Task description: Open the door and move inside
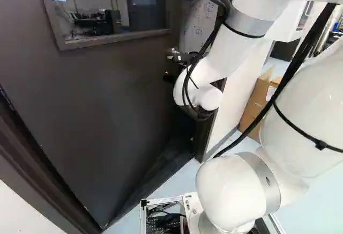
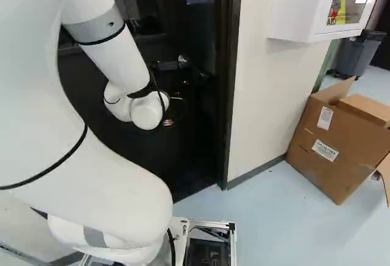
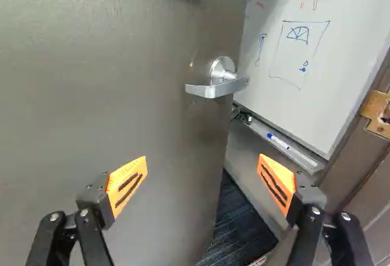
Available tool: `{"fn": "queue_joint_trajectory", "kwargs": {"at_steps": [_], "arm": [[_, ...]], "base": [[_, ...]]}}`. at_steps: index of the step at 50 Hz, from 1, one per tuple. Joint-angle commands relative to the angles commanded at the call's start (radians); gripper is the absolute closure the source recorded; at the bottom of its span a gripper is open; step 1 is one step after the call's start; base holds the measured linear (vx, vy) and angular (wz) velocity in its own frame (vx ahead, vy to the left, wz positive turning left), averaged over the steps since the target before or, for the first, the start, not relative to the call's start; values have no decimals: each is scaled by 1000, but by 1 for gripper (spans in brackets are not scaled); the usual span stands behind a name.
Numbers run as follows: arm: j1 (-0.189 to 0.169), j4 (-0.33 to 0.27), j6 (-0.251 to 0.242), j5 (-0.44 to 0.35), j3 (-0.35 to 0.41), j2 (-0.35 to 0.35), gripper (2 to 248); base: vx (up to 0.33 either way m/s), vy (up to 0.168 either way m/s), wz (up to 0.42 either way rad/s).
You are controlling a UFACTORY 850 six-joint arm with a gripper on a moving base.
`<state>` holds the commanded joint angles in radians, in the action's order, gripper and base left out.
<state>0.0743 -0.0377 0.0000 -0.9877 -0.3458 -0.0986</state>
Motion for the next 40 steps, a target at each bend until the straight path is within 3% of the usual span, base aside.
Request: {"fn": "queue_joint_trajectory", "kwargs": {"at_steps": [19, 40], "arm": [[15, 36, 0, 0, -57, 59, 3], [58, 78, 0, 0, -133, 134, 3]], "base": [[0, 0, 0], [0, 0, 0]]}}
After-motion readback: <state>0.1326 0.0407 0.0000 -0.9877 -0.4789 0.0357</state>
